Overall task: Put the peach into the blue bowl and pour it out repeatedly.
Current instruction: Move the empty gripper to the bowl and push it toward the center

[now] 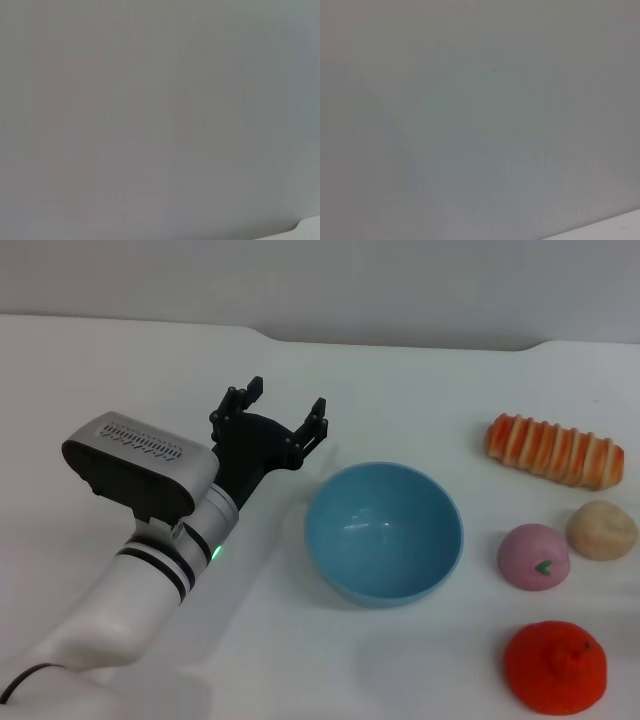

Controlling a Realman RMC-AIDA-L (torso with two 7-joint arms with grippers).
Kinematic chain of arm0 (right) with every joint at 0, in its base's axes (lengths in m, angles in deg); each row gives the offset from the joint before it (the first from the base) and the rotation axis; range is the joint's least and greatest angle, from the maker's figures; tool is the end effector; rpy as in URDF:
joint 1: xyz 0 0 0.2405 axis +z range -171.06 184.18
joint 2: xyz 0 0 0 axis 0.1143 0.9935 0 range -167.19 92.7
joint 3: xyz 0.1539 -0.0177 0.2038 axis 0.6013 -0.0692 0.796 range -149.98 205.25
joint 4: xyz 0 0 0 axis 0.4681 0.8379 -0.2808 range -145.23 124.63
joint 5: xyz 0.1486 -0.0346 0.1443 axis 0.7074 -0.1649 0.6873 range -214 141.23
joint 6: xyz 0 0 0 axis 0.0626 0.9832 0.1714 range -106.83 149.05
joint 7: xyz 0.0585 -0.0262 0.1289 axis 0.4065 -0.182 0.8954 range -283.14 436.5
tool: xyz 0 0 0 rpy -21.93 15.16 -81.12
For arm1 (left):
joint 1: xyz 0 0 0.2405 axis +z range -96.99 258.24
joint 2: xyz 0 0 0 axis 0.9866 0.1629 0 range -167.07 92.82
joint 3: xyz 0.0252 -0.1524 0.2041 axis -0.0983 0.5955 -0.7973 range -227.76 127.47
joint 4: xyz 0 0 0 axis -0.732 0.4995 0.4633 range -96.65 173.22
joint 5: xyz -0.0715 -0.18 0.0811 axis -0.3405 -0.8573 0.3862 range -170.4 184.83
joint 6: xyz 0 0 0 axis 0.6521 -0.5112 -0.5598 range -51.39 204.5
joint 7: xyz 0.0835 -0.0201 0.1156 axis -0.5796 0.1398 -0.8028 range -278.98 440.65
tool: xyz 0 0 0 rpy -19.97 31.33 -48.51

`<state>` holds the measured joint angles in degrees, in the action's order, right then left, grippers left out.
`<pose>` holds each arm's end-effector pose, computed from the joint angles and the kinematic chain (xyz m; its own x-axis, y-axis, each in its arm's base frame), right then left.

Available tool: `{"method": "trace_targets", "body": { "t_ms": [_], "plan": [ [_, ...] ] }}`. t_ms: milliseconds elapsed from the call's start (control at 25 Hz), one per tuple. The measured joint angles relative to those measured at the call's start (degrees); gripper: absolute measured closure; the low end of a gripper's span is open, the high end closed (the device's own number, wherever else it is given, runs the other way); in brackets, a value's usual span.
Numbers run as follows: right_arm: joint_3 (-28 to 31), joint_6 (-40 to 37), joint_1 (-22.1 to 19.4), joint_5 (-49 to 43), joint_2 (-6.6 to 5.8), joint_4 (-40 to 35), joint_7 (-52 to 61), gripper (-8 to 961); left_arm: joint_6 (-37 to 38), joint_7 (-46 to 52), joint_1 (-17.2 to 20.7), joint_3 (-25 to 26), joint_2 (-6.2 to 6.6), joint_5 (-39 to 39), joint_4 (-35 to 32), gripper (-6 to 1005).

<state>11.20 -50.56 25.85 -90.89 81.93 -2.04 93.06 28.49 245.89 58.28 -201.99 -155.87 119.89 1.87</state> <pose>0.3934 0.2633 -0.0055 0.5465 -0.0514 -0.8359 -0.8238 0.1464 -0.5477 -0.2522 0.3076 -0.1146 0.7456 0.1490 0.6495 0.6500 -0.3770 -0.6598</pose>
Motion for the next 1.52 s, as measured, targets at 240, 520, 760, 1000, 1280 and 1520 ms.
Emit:
{"method": "trace_targets", "body": {
  "t_ms": [240,520,760,1000,1280,1520],
  "plan": [
    [0.0,0.0,0.1,0.0,-0.03,0.0,0.3,335,0.0,0.0,-0.3,0.0,-0.07,0.0,0.1,193],
    [0.0,0.0,0.0,0.1,-0.01,0.0,0.3,335,0.8,-0.1,-0.2,0.8,0.56,0.1,-2.5,192],
    [0.0,0.0,-0.2,0.1,-0.09,0.0,0.3,336,13.6,-0.2,1.9,14.2,5.89,6.2,-18.0,193],
    [0.0,0.0,-0.2,0.1,-0.08,0.0,0.3,336,43.9,-0.4,3.3,33.2,6.0,18.7,-30.5,193],
    [-0.3,0.0,0.3,-0.3,-0.13,-0.1,0.3,336,85.8,-12.0,-1.3,56.1,1.29,20.9,-38.6,196],
    [-0.4,-0.5,0.7,-0.3,-0.21,-0.3,0.3,336,106.2,-14.5,-7.5,62.2,1.03,20.2,-38.5,198]
  ]
}}
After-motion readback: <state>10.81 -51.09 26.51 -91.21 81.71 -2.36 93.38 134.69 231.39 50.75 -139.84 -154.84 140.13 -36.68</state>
